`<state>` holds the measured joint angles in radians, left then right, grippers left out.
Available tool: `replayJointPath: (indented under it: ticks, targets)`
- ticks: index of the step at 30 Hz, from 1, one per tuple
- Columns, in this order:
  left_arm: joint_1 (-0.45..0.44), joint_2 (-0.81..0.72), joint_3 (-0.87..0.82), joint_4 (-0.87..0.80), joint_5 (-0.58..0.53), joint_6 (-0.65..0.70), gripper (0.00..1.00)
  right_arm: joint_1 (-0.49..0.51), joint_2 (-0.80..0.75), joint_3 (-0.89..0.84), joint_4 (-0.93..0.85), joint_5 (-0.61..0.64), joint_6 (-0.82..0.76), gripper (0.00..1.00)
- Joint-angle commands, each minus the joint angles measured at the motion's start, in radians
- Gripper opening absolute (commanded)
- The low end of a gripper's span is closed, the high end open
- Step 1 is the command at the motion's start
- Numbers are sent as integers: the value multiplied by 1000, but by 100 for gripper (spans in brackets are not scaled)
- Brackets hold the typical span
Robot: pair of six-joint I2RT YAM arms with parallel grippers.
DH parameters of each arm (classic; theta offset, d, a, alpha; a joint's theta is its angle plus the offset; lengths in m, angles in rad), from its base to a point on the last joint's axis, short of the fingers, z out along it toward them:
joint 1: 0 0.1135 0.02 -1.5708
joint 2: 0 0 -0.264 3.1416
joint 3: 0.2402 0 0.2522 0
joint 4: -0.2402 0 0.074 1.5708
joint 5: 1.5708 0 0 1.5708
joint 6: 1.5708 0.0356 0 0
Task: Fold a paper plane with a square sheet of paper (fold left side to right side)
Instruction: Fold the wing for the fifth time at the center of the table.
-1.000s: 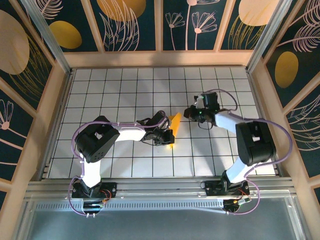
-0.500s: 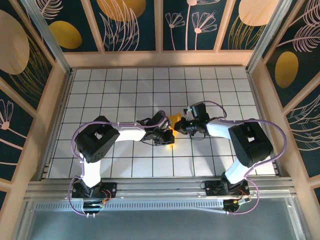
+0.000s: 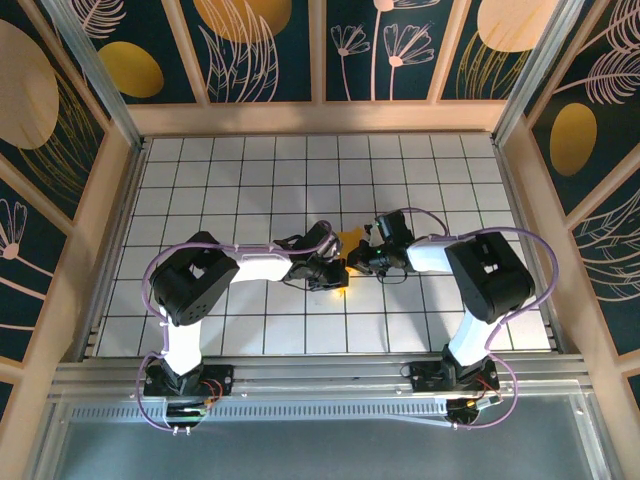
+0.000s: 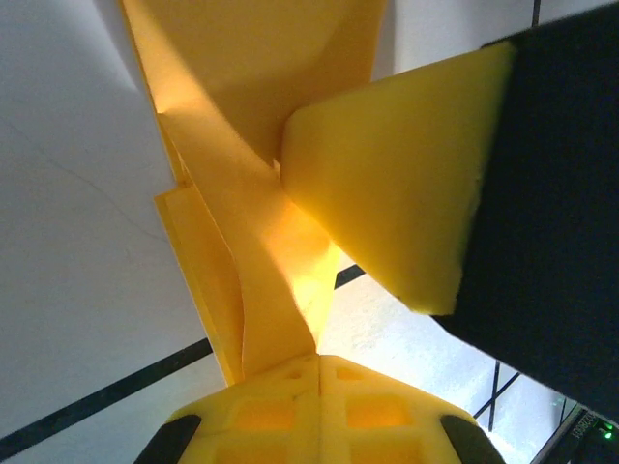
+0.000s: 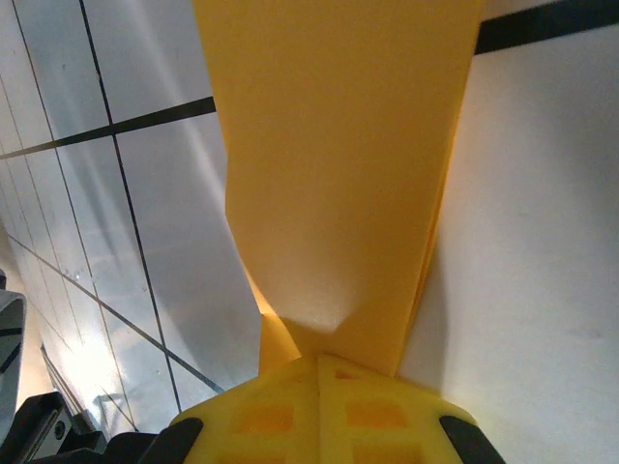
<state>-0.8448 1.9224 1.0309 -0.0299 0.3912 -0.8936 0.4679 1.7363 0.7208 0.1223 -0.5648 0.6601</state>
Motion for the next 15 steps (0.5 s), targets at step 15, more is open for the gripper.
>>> replayJointPath:
  ticks: [15]
  targets:
    - [33,-108,-119,118,149,-141,11,10,83,-32,-109,97,-60,0]
